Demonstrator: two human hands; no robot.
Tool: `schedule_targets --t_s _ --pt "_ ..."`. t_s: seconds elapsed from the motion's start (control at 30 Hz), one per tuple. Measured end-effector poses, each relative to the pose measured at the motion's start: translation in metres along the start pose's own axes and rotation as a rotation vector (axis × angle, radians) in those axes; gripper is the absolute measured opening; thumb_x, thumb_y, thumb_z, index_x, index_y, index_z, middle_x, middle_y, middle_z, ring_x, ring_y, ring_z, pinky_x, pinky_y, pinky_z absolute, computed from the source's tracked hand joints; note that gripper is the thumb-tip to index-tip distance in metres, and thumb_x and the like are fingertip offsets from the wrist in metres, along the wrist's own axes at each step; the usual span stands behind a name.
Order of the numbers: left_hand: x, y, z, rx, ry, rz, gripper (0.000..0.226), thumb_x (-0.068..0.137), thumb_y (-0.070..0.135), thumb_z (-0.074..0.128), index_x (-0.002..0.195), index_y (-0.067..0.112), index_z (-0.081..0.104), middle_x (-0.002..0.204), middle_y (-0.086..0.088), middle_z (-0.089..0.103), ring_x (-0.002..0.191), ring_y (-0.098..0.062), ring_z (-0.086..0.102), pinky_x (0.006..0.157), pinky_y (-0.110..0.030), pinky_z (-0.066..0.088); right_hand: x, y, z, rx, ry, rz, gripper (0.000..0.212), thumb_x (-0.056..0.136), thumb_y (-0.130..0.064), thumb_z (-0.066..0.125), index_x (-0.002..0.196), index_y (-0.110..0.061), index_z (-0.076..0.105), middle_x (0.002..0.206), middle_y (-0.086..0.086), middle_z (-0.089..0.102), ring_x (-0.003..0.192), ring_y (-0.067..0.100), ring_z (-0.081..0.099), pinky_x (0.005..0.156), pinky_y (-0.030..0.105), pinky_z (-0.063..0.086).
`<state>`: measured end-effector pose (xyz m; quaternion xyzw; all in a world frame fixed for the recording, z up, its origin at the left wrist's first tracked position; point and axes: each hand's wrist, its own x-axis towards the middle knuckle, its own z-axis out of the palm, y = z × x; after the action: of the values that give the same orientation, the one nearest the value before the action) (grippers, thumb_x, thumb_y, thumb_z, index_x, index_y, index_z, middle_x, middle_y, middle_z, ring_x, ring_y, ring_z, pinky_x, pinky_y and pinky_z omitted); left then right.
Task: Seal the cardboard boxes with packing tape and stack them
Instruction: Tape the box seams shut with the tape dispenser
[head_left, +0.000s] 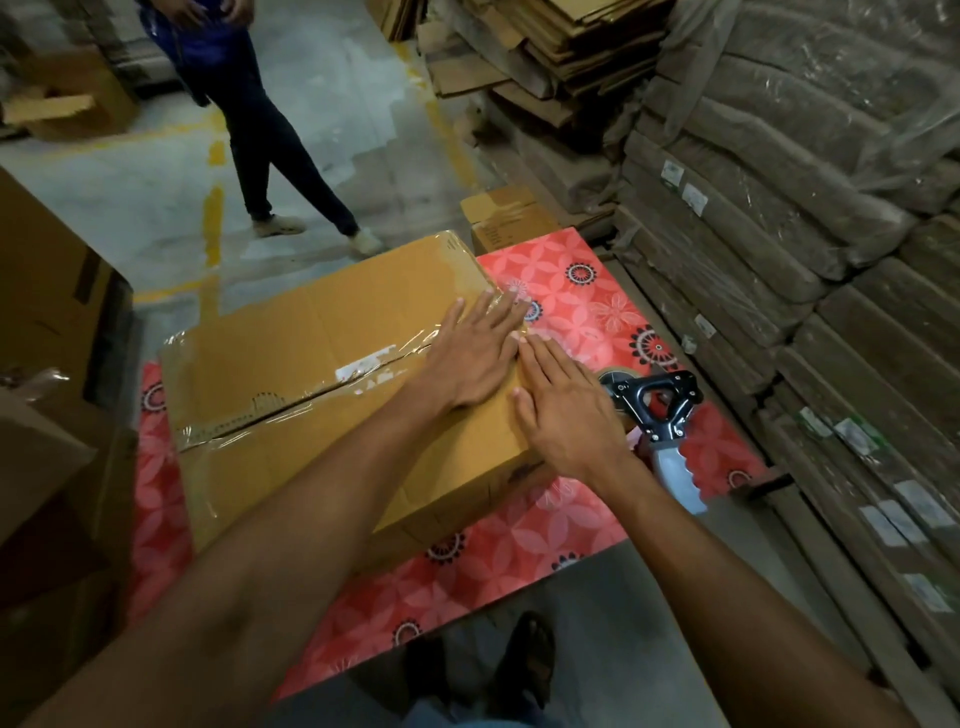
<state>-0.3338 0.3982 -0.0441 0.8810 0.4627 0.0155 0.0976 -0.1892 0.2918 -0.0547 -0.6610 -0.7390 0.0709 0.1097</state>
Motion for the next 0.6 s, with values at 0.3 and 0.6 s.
schedule_targets --t_s 0.3,0.6 --pt "-0.005 0.000 0.001 -0.002 0.024 -0.009 0.056 0.108 0.046 0.013 0.162 0.034 0.003 0.169 0.012 0.002 0.156 -0.014 -0.002 0.126 -0.044 -0.003 -0.039 -0.006 0.022 0.165 0.239 0.141 0.055 0.106 -0.034 0.026 0.158 -0.015 0.029 0.165 0.004 0.030 0.154 0.021 0.020 0.126 0.044 0.015" --pt "-0.021 0.027 0.011 -0.037 0.121 -0.211 0.057 0.108 0.045 0.012 0.162 0.026 0.011 0.169 0.006 0.010 0.157 -0.021 0.002 0.126 -0.049 0.002 -0.061 -0.073 0.044 0.913 0.392 0.624 0.073 0.107 -0.043 0.026 0.157 -0.013 -0.018 0.168 0.007 -0.015 0.156 0.018 -0.007 0.126 0.046 0.014"
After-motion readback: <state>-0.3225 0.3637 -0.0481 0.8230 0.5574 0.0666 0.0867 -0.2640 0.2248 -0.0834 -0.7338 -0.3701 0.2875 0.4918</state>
